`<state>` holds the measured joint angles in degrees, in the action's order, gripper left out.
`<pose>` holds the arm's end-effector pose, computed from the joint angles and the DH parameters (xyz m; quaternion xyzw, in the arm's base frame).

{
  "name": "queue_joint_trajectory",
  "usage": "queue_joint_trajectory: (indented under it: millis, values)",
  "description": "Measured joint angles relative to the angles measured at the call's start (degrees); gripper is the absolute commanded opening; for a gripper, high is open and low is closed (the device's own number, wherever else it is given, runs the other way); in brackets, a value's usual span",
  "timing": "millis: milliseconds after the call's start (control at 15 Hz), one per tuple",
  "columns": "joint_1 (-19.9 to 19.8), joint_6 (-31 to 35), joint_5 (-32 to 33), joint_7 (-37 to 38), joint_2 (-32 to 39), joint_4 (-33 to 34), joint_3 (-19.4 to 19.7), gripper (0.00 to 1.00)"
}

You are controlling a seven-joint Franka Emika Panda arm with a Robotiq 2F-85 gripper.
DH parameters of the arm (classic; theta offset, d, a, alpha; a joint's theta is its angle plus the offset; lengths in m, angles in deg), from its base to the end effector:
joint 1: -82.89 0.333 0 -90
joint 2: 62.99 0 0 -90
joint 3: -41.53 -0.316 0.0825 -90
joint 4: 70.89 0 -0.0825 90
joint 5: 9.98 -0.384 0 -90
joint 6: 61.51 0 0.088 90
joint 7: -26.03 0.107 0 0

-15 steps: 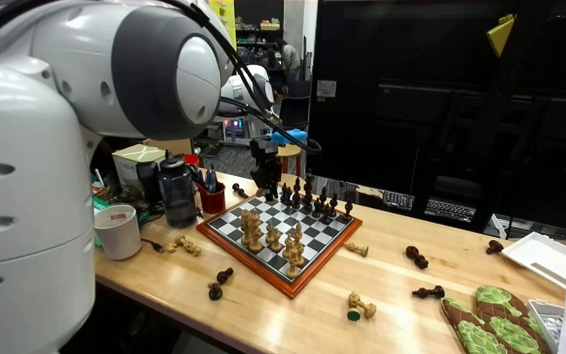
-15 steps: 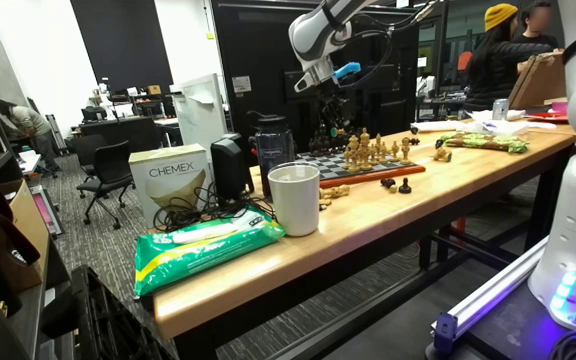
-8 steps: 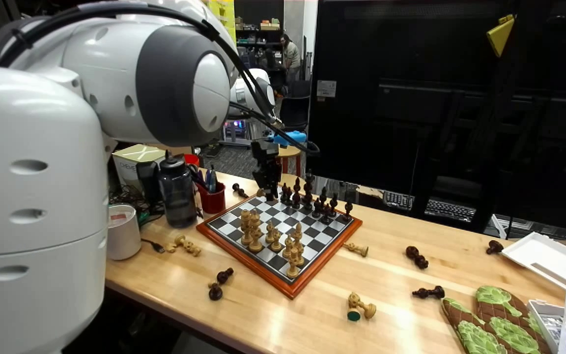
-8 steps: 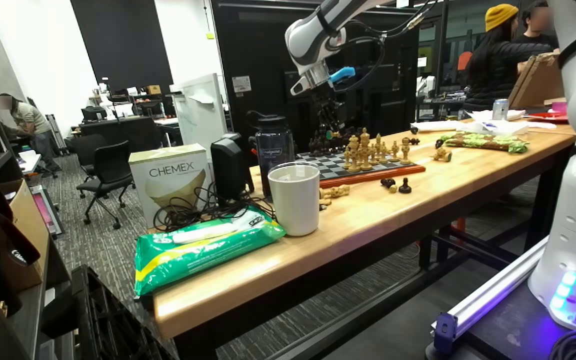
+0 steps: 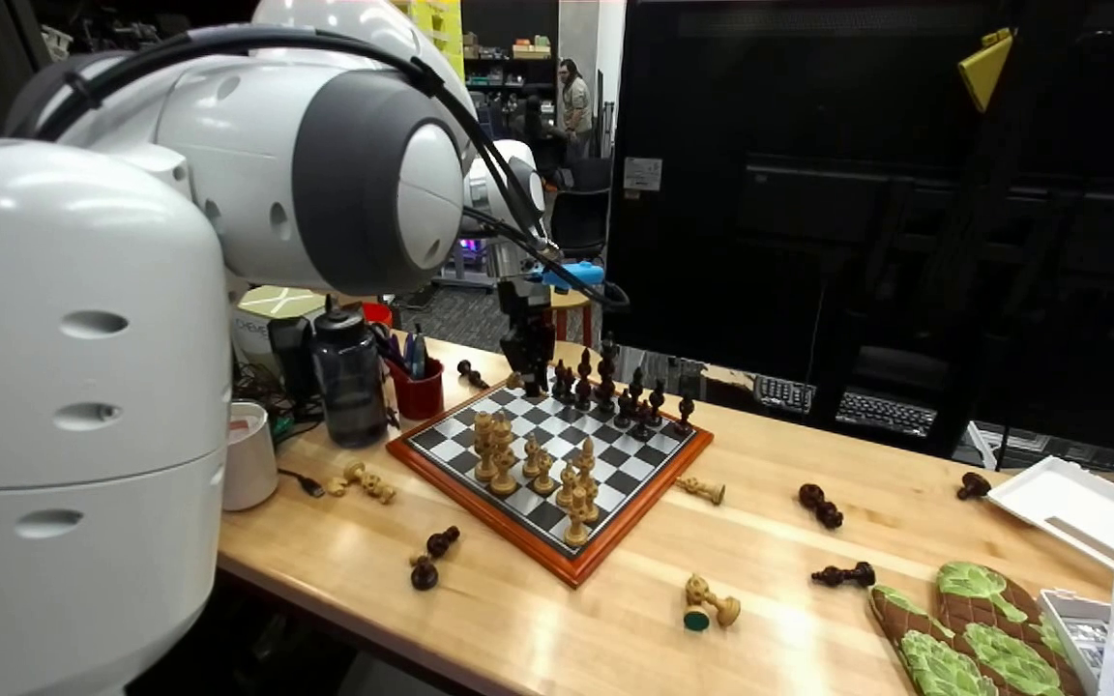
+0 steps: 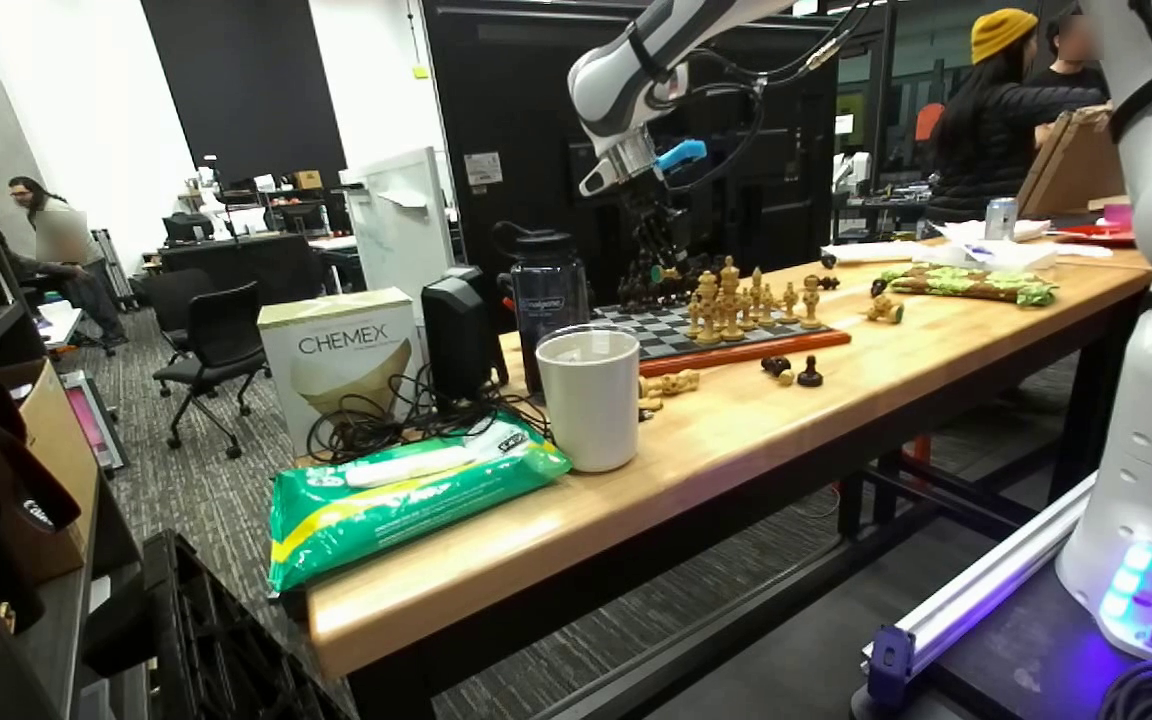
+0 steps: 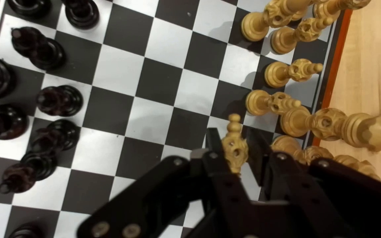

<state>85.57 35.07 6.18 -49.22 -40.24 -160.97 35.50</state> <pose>0.6377 0.0627 0.3958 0.7077 0.6830 -0.1793 0.0205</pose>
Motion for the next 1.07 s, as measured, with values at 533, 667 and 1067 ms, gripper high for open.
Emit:
queue_joint_trajectory:
  millis: [533, 667, 1067]
  values:
    - [-0.6, 2.8, -3.1, -1.4, 0.0, -0.4, 0.0, 0.06]
    - [-0.6, 4.9, -3.8, -1.8, 0.0, -1.2, 0.0, 0.06]
    - [-0.8, 9.4, -4.8, -2.1, -0.1, -5.4, 0.0, 0.06]
